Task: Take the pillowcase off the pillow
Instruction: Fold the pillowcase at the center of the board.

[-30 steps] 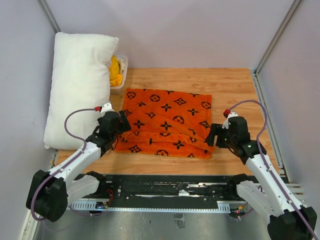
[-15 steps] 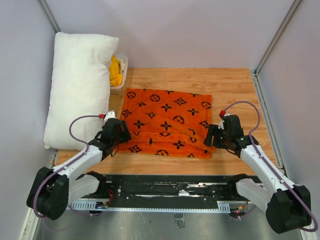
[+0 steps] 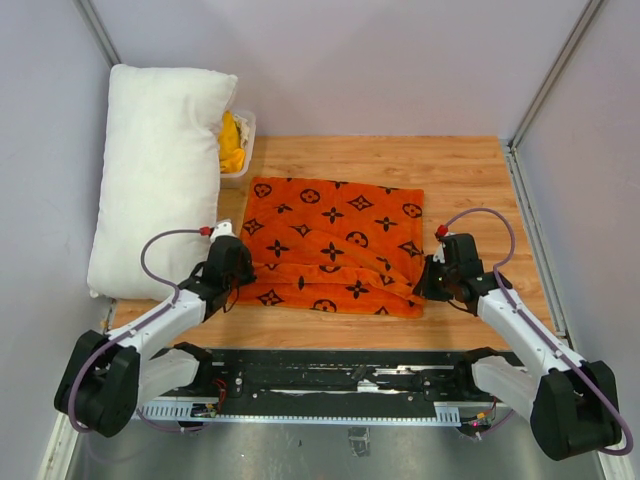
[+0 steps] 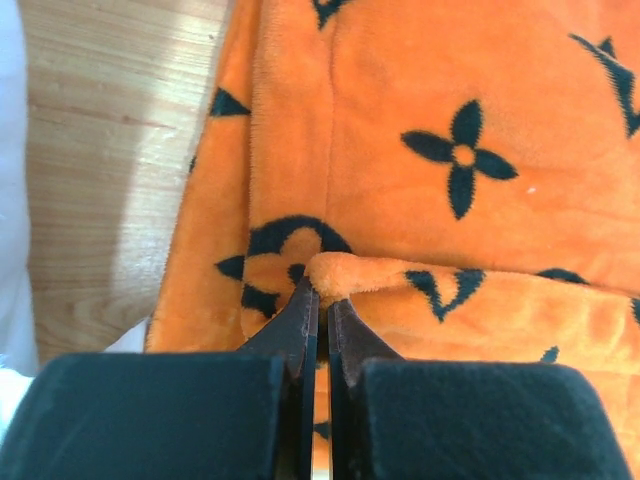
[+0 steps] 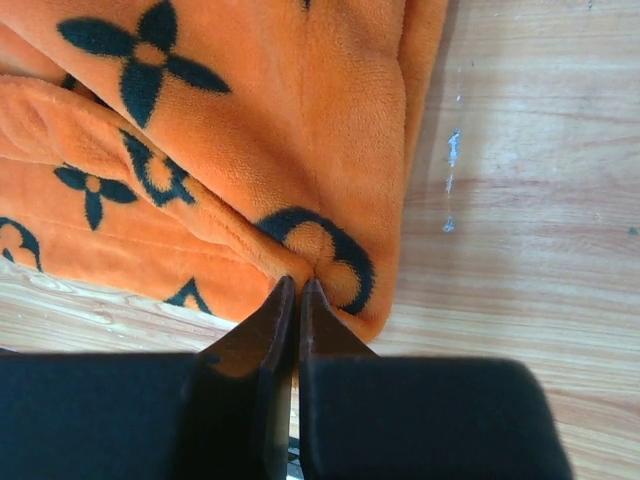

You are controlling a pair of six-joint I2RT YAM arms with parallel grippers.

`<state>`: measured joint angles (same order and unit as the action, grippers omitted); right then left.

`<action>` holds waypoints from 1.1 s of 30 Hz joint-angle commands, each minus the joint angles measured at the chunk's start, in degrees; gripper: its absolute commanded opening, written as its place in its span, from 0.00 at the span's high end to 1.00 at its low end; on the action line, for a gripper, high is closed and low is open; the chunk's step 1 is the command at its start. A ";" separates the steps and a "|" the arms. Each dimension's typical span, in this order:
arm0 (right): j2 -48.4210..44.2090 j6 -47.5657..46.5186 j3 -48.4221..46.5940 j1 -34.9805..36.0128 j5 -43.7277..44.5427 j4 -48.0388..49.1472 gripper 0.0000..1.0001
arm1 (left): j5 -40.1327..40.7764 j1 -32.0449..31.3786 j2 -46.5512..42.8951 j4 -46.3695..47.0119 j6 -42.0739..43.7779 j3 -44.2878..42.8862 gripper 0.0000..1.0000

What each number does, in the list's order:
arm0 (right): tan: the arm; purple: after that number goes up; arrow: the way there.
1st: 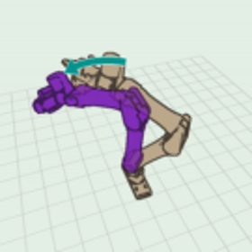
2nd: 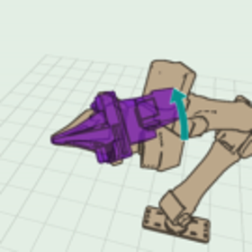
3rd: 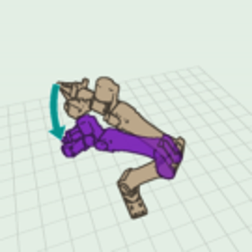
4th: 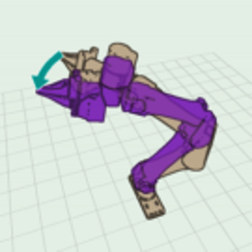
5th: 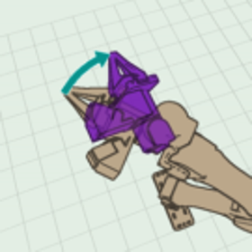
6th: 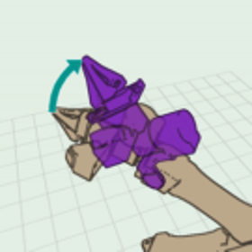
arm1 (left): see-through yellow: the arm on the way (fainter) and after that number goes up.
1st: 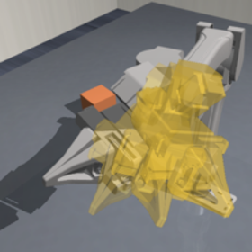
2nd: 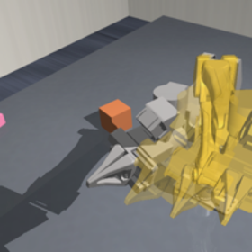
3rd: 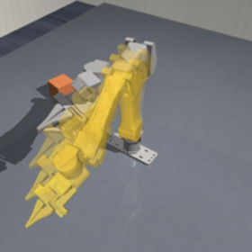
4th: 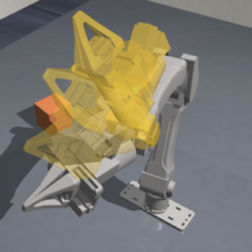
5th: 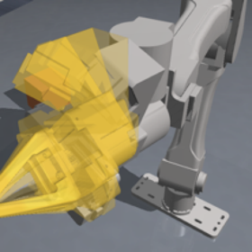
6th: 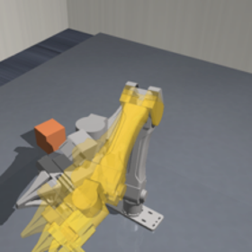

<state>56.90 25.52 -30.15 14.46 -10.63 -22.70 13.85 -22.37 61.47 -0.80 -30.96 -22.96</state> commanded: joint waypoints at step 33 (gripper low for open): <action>-14.80 1.06 -1.19 -0.56 3.96 -2.81 0.25 | 19.78 -0.44 -26.58 -19.32 -10.15 -3.27 0.01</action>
<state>44.73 26.46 -30.20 14.46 -10.46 -26.00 29.34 -22.70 38.57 -23.99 -45.39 -22.41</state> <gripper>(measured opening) 0.689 0.946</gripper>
